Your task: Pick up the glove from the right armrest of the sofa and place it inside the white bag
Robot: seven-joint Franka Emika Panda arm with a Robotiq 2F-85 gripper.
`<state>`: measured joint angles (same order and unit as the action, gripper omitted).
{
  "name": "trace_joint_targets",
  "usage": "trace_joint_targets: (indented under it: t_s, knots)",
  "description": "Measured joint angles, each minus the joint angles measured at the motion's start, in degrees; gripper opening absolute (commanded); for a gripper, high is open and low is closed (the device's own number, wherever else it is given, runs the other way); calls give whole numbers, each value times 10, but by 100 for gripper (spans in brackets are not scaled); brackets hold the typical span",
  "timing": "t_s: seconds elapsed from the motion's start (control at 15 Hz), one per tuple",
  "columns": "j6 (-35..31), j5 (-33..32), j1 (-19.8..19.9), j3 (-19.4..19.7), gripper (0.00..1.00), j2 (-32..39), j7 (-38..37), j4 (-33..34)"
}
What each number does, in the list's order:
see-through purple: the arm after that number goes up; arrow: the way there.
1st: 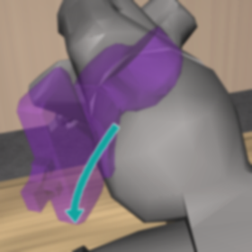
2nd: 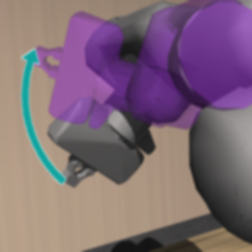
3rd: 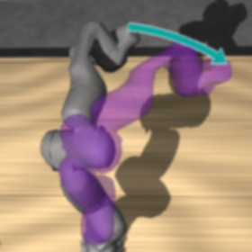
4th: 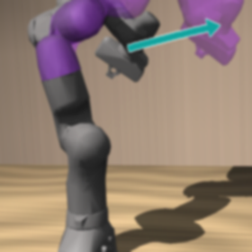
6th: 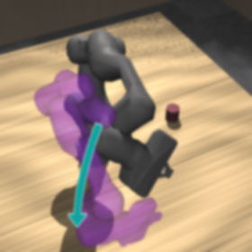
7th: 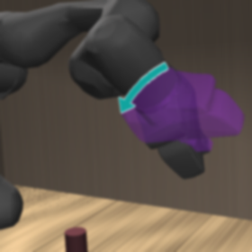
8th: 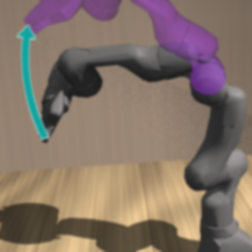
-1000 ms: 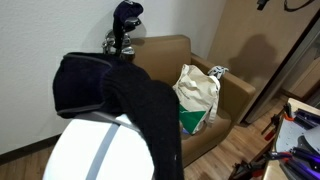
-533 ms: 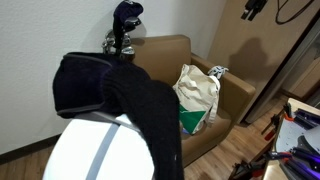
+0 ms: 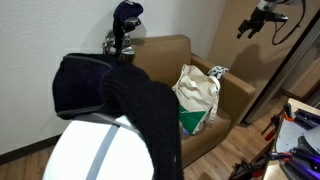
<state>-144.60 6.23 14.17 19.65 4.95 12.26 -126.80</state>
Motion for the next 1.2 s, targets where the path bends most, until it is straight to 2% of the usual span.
trace_joint_targets:
  t_s: [0.2, 0.53, 0.8, 1.0, 1.2]
  knots:
    - [0, 0, 0, -5, 100, -2, 0, 0]
    - [-29, 107, 1, -20, 100, 14, -61, -2]
    - [-136, 236, 5, -43, 100, 104, -81, 9]
    - [-208, 323, 15, -54, 100, 198, -86, 55]
    - [-231, 322, 21, -44, 100, 275, -159, 104]
